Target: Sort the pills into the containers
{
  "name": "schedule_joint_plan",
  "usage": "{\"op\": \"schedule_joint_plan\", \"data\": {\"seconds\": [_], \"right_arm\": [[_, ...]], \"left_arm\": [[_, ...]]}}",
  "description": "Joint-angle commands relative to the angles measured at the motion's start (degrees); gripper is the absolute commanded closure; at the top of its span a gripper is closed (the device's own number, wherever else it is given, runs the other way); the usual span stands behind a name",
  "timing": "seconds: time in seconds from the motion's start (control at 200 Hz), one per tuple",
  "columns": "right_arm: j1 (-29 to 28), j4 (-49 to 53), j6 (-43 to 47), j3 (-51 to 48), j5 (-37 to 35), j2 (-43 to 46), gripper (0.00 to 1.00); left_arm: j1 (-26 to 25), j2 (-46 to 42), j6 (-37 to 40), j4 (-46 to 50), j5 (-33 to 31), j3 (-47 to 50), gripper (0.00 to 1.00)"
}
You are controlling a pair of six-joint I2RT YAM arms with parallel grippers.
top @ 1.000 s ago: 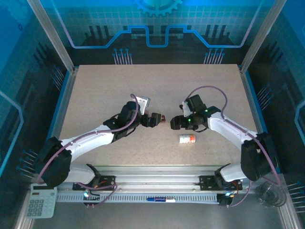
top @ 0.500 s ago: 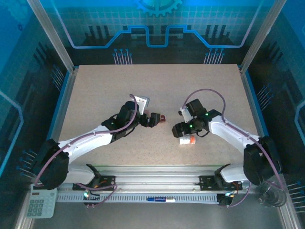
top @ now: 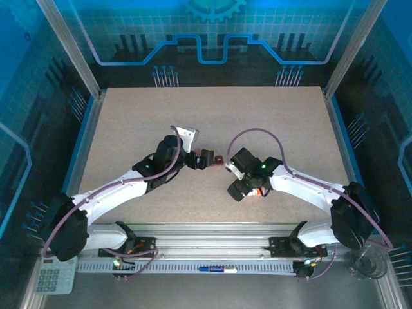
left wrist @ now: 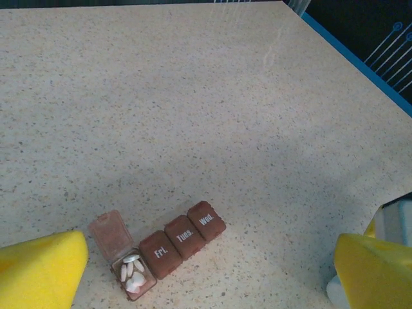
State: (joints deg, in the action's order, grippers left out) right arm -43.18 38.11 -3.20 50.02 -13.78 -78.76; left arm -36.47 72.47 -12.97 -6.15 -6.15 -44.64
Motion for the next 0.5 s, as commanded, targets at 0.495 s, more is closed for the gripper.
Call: {"op": "schedule_joint_plan", "data": {"seconds": [0.495], "right_arm": [[-2.0,17.1,9.9,12.2,-5.0,-12.5,0.07]], "left_arm": [[4.2,-6.8,-1.2,-1.3,3.0,4.0,0.01]]}}
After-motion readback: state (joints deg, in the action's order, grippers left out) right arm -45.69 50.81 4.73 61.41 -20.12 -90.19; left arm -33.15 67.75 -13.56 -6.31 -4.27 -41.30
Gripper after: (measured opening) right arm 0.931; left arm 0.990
